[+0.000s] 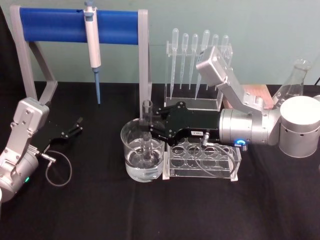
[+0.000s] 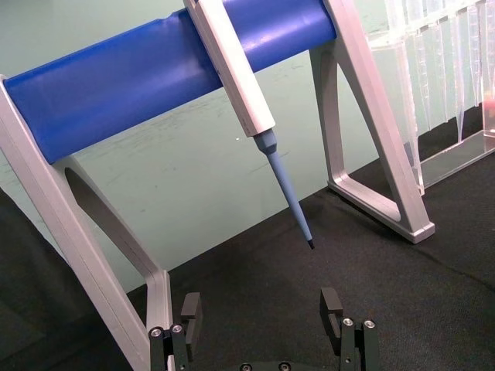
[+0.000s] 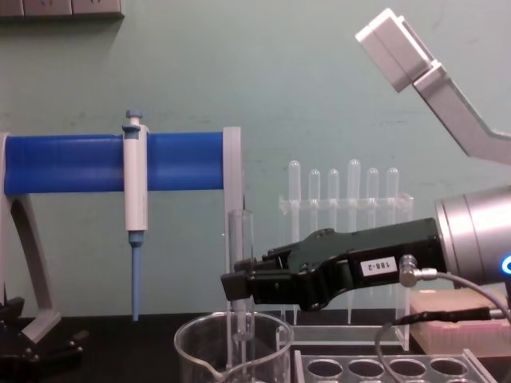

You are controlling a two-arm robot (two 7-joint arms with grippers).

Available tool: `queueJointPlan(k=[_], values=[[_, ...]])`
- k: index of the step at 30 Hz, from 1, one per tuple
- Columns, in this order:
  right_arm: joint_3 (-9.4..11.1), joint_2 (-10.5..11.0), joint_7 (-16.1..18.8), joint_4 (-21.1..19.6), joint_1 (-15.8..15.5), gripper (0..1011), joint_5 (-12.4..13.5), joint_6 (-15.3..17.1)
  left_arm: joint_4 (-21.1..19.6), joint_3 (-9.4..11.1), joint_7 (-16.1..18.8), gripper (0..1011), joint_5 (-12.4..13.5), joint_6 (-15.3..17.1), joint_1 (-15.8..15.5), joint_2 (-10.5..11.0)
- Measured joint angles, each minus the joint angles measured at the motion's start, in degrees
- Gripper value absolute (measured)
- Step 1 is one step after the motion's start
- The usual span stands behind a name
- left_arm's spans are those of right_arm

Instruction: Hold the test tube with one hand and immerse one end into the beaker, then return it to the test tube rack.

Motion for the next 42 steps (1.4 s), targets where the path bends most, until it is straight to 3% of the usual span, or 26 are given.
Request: queueJointPlan(k=[29, 42], values=[[1.6, -2.0, -1.3, 2.4, -3.4, 241, -3.6, -2.9, 0.0, 0.0, 0.0, 1000, 0.0, 0.0, 0.0, 0.0], [1.6, -2.0, -1.1, 2.4, -3.3, 239, -3.4, -2.9, 0.0, 0.0, 0.0, 1000, 0.0, 0.0, 0.0, 0.0]])
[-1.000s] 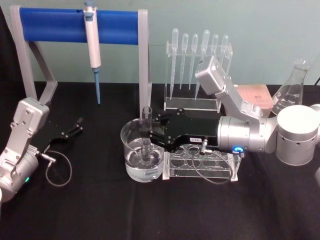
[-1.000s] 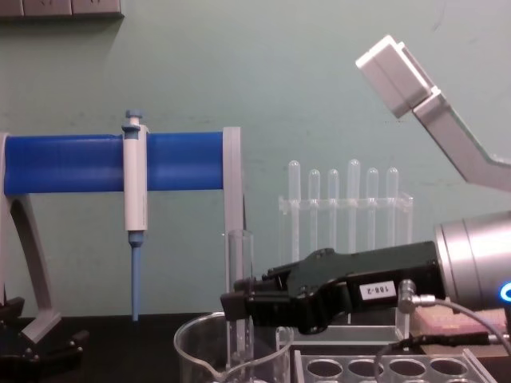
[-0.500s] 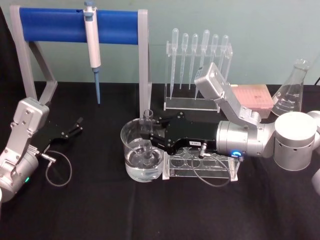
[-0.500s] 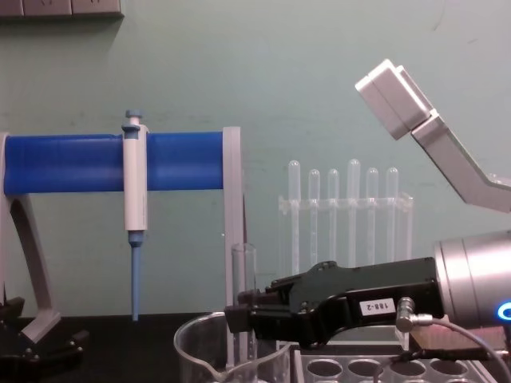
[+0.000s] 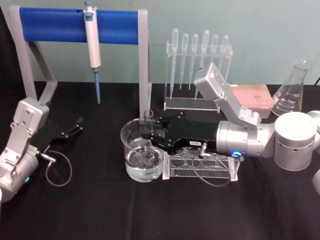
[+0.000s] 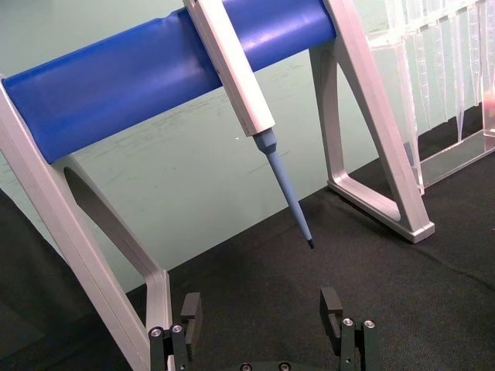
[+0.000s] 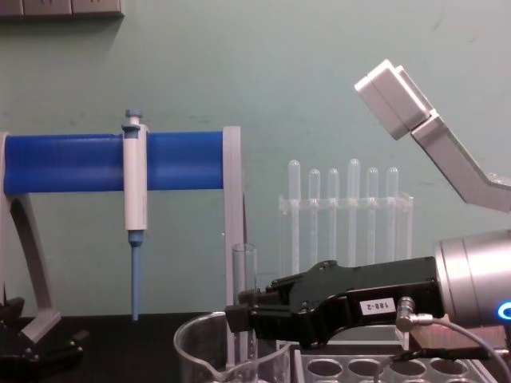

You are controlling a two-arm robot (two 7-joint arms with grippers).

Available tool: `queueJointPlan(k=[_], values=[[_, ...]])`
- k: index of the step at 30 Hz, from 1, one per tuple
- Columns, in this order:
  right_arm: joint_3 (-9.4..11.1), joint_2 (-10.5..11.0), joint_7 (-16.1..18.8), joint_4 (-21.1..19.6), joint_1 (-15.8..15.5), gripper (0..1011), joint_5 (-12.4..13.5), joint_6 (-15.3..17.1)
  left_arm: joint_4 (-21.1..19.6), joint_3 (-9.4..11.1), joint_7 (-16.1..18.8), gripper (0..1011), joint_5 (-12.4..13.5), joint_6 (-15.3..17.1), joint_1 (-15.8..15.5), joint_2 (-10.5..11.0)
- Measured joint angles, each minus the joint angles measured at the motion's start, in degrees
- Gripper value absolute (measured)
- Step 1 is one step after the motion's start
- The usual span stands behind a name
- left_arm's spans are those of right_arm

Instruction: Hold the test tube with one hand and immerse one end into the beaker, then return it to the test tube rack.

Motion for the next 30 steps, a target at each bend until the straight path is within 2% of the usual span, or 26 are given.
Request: queueJointPlan(k=[30], values=[[-0.1, 0.0, 0.2, 0.0, 0.1, 239, 0.3, 0.1, 0.0, 0.0, 0.0, 1000, 0.0, 0.0, 0.0, 0.0]])
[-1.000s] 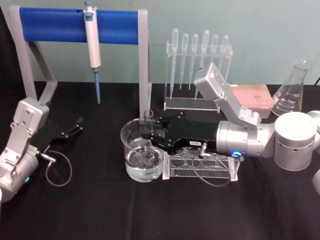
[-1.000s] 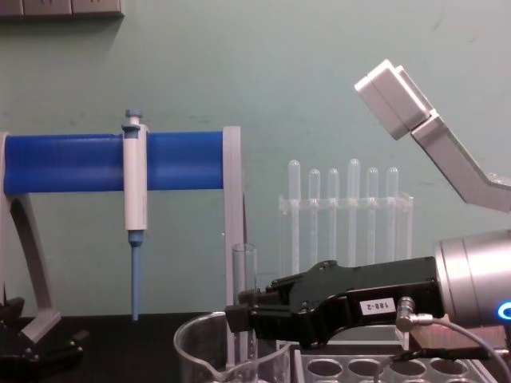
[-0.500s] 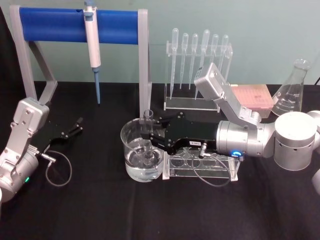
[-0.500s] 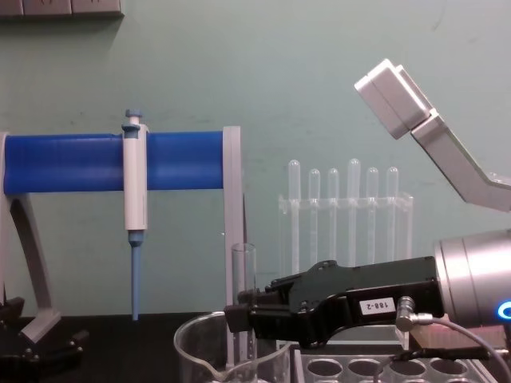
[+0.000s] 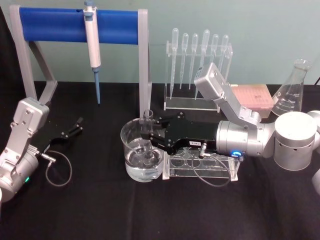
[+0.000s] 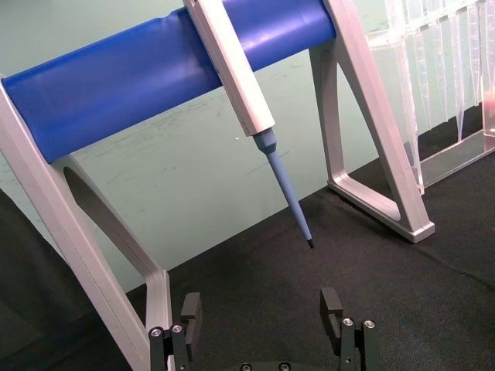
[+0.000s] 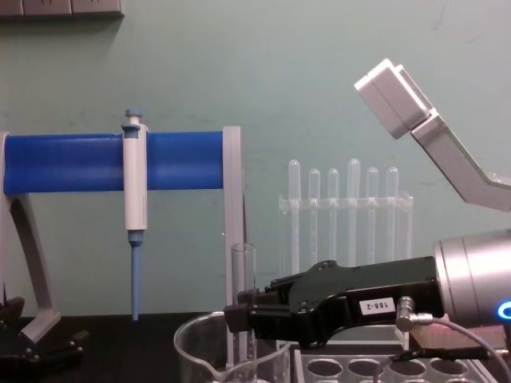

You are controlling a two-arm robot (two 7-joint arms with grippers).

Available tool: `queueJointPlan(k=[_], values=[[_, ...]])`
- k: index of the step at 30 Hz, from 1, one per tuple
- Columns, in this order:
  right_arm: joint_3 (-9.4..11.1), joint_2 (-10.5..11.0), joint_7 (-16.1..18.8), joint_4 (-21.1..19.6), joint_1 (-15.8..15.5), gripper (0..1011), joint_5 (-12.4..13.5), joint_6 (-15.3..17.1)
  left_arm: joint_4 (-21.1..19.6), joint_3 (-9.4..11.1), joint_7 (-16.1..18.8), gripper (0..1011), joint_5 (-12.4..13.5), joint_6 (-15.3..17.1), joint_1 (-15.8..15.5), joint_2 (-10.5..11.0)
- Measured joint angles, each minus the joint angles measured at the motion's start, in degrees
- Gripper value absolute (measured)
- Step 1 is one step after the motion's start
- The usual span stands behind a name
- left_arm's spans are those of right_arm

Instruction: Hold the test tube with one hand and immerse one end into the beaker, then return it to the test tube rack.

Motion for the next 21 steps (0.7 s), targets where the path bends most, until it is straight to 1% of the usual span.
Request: queueJointPlan(k=[21], values=[[0.0, 0.0, 0.0, 0.0, 0.0, 241, 0.0, 0.0, 0.0, 0.0, 0.0, 1000, 0.0, 0.0, 0.0, 0.0]])
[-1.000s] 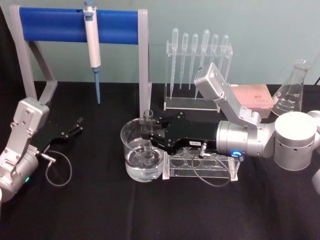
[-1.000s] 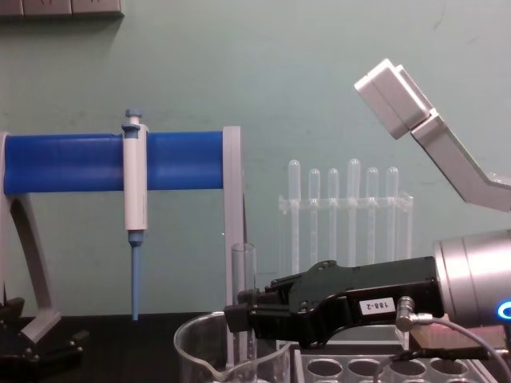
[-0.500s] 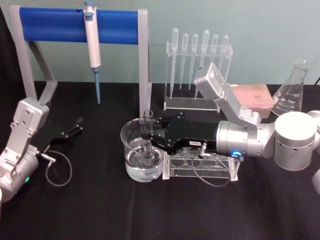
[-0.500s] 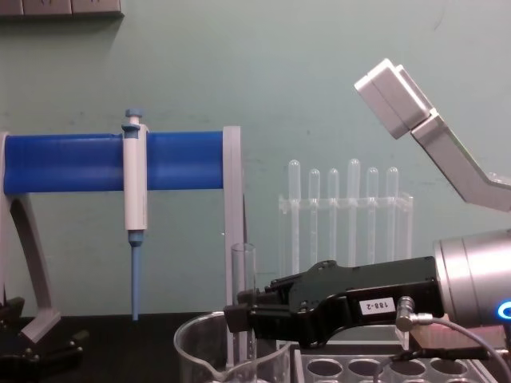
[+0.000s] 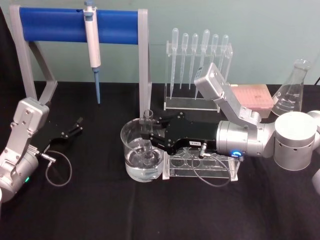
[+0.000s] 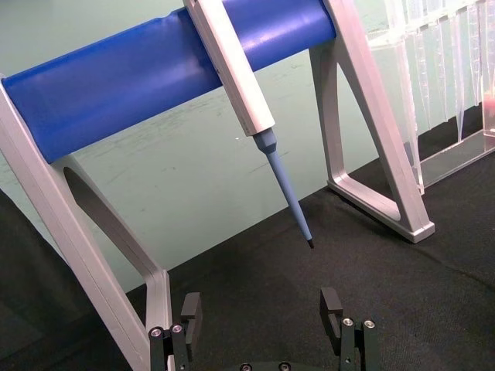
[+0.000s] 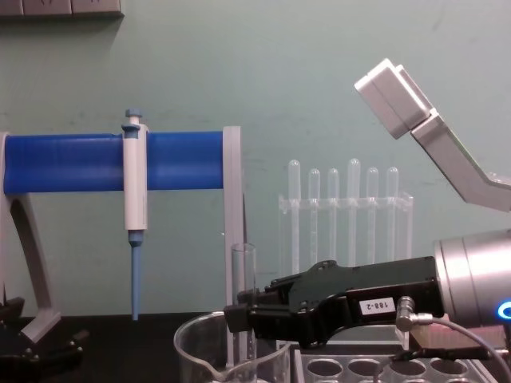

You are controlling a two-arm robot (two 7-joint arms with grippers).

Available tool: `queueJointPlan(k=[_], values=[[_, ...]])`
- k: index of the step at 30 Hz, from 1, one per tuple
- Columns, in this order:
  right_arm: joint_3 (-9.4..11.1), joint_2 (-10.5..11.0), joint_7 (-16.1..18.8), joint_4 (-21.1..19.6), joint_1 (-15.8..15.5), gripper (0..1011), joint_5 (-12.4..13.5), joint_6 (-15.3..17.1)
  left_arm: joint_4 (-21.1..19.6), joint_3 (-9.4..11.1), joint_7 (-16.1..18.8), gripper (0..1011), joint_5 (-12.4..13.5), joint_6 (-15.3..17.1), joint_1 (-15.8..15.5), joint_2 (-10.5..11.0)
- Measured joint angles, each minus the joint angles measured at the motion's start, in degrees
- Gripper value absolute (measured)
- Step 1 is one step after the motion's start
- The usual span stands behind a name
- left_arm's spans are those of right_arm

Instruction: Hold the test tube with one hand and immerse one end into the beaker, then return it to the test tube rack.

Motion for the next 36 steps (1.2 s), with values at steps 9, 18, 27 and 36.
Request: queueJointPlan(k=[9, 18, 27, 36], values=[[0.0, 0.0, 0.0, 0.0, 0.0, 239, 0.0, 0.0, 0.0, 0.0, 0.0, 1000, 0.0, 0.0, 0.0, 0.0], [0.0, 0.0, 0.0, 0.0, 0.0, 241, 0.0, 0.0, 0.0, 0.0, 0.0, 1000, 0.0, 0.0, 0.0, 0.0], [0.0, 0.0, 0.0, 0.0, 0.0, 241, 0.0, 0.0, 0.0, 0.0, 0.0, 1000, 0.0, 0.0, 0.0, 0.0], [0.0, 0.0, 0.0, 0.0, 0.0, 239, 0.0, 0.0, 0.0, 0.0, 0.0, 1000, 0.0, 0.0, 0.0, 0.0]])
